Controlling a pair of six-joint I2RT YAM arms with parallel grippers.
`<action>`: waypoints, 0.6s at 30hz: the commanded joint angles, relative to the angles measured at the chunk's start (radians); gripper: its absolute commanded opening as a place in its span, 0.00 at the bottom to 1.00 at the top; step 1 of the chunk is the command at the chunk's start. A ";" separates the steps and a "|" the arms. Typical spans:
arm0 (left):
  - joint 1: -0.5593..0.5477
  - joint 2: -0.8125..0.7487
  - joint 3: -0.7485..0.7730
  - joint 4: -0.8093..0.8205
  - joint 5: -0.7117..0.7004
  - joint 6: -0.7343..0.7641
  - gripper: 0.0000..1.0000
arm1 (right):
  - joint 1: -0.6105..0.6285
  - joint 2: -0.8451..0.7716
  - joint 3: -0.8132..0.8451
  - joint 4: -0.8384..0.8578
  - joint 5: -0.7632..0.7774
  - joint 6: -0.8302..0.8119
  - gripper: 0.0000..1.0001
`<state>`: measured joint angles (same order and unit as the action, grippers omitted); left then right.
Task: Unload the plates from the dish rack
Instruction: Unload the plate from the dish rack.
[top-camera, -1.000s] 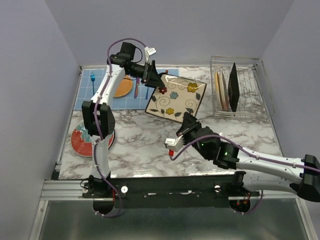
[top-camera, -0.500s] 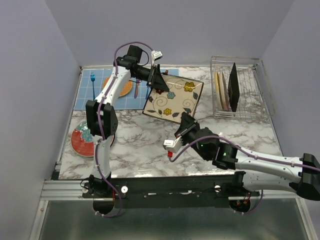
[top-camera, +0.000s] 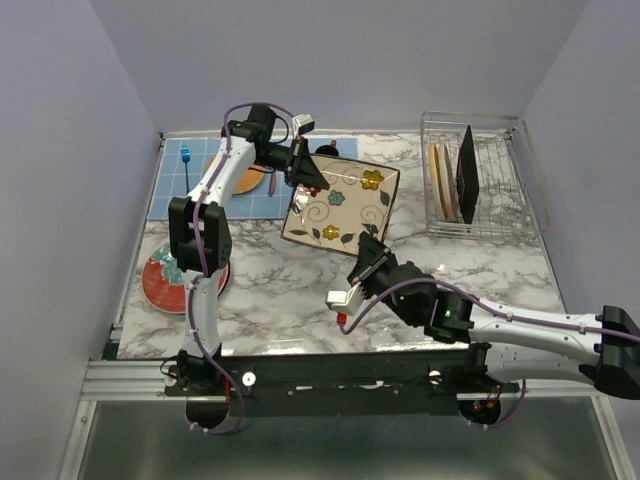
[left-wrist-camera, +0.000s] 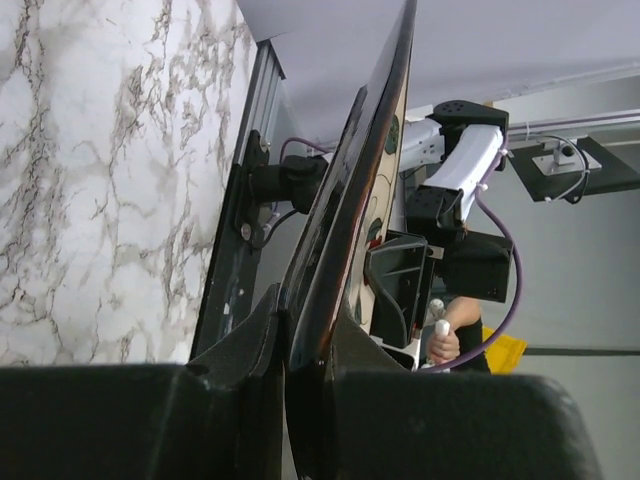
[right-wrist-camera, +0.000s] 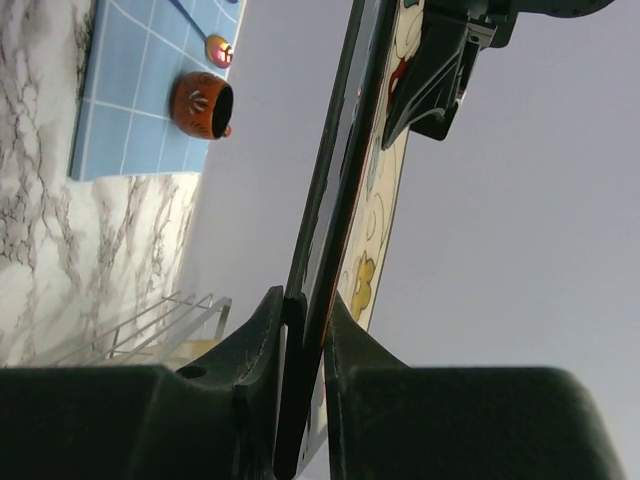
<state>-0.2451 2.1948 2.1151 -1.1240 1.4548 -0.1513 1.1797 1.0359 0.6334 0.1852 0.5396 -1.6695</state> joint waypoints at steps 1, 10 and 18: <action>-0.037 -0.076 -0.073 0.075 -0.085 0.147 0.00 | -0.006 -0.048 0.025 0.325 0.016 -0.082 0.01; 0.001 -0.098 -0.136 0.139 -0.086 0.085 0.00 | -0.008 -0.071 -0.066 0.381 -0.001 -0.128 0.19; 0.033 -0.119 -0.210 0.170 -0.096 0.070 0.00 | 0.000 -0.089 -0.095 0.382 -0.009 -0.134 0.42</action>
<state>-0.2321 2.1292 1.9385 -1.0229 1.4445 -0.1493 1.1839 1.0183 0.5163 0.3199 0.4854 -1.7363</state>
